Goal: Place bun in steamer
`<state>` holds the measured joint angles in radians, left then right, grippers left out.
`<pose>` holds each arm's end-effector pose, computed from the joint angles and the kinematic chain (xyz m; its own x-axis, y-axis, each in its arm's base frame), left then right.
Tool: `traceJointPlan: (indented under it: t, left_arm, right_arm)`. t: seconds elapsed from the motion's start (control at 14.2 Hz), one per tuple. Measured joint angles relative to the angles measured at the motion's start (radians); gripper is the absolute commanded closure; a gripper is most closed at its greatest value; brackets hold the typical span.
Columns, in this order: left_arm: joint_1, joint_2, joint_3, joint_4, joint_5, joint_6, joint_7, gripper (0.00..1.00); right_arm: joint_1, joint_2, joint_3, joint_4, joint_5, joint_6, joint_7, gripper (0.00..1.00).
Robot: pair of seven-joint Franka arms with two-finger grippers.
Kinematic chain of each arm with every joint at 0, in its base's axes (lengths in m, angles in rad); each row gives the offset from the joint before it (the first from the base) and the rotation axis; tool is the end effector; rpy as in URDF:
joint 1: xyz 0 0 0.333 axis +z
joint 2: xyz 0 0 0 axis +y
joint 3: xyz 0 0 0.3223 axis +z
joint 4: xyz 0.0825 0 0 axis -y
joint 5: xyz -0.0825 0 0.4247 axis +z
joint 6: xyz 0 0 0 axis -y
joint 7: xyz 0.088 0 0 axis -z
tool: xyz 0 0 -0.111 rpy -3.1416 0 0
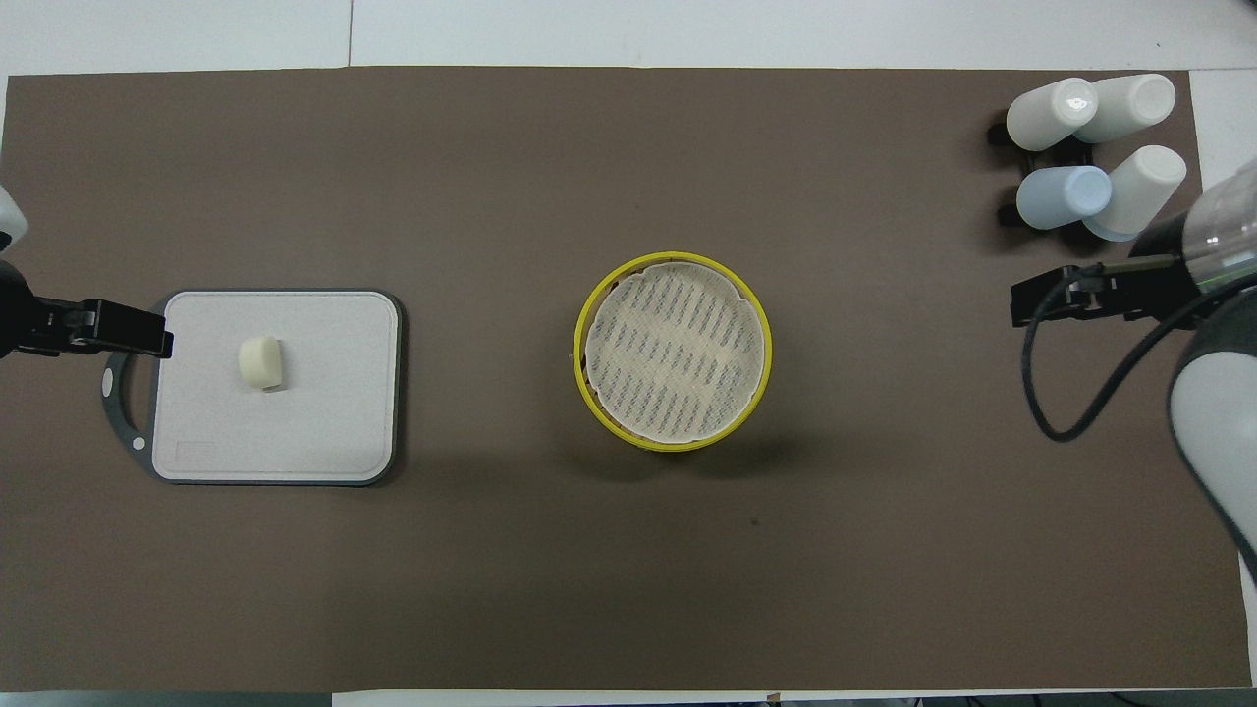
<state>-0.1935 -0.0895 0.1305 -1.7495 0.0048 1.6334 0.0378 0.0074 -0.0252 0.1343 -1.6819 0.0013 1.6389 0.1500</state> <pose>0.5680 -0.0326 0.5920 0.9944 -0.1017 -0.0271 -0.1016 -0.9948 0.0079 0.5846 0.0844 0.5903 0.9998 -0.0085 -0.0175 -0.0084 -1.0000 0.0048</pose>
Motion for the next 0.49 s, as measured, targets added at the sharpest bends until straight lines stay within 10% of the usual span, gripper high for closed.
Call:
traceJointPlan:
  t: [0.49]
  left_arm:
    - [0.009,0.009,0.013,-0.286,0.000,0.321,0.019,0.00]
  right_arm:
    - [0.434,0.259,0.007,0.138,-0.025,0.145,0.537,0.05]
